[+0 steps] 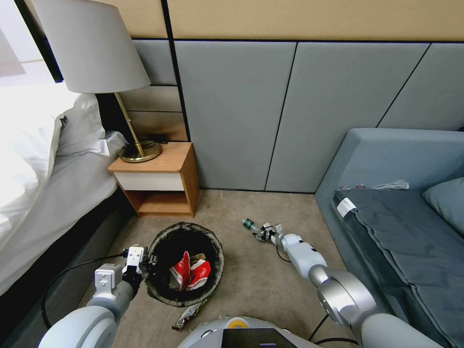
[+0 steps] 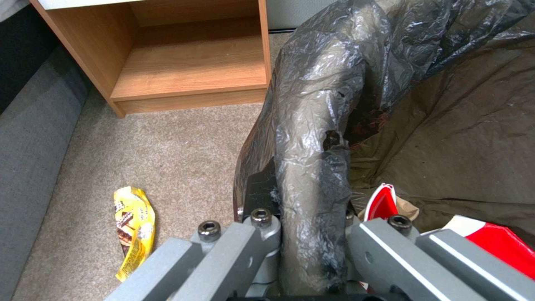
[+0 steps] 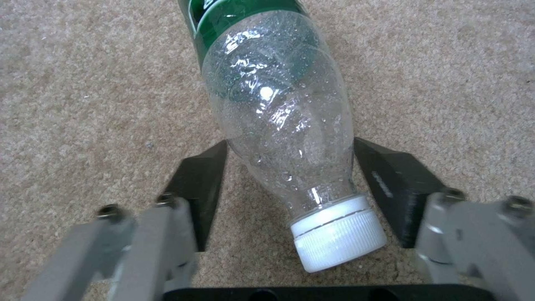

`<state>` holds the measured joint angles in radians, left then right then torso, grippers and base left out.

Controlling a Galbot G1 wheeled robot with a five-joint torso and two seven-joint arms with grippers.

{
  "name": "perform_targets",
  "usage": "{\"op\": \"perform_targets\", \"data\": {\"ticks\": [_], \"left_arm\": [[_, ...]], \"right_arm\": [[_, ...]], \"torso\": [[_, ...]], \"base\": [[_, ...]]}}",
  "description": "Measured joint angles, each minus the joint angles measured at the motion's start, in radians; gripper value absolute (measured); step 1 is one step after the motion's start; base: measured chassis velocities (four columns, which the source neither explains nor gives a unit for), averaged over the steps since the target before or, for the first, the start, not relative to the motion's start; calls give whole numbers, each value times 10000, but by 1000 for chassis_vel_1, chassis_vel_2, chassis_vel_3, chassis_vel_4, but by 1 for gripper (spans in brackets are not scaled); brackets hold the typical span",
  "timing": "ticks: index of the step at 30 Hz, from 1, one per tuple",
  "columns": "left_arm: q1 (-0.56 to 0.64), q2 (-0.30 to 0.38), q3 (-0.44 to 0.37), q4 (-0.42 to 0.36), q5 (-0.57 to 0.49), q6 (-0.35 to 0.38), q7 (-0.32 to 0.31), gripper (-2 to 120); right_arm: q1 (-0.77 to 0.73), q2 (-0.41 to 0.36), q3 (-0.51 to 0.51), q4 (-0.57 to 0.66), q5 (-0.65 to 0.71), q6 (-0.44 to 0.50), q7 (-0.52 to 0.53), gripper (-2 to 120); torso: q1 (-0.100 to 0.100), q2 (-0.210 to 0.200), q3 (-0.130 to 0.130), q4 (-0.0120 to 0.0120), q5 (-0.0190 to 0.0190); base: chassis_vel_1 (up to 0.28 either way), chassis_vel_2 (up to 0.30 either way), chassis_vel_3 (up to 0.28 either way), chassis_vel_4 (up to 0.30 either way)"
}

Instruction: Pick up the trash bin, then pick up the garbage from the floor and place it into the trash bin.

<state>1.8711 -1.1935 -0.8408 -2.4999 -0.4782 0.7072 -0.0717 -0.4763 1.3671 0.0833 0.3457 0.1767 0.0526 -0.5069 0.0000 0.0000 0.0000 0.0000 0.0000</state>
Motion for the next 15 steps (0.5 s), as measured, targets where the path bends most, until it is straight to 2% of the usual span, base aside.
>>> {"op": "perform_targets", "data": {"ticks": [6, 10, 12, 13, 15], "left_arm": [[-1, 16, -5, 0, 0, 4, 5, 2], [1, 24, -6, 0, 0, 6, 7, 2], [1, 24, -6, 0, 0, 7, 8, 2], [1, 23, -6, 0, 0, 10, 9, 2], [-9, 22, -6, 0, 0, 12, 10, 2]], "right_arm": [[-34, 31, 2, -8, -18, 1, 3, 50], [-75, 50, 11, -16, -23, 5, 52, 37], [-79, 51, 11, -16, -23, 6, 55, 35], [-102, 53, 18, -15, -23, 14, 64, 30], [-133, 49, 31, -15, -24, 38, 74, 30]], "torso": [[0, 0, 0, 0, 0], [0, 0, 0, 0, 0], [0, 0, 0, 0, 0], [0, 0, 0, 0, 0], [-1, 0, 0, 0, 0]], "base": [[0, 0, 0, 0], [0, 0, 0, 0], [0, 0, 0, 0], [0, 0, 0, 0], [0, 0, 0, 0]]}}
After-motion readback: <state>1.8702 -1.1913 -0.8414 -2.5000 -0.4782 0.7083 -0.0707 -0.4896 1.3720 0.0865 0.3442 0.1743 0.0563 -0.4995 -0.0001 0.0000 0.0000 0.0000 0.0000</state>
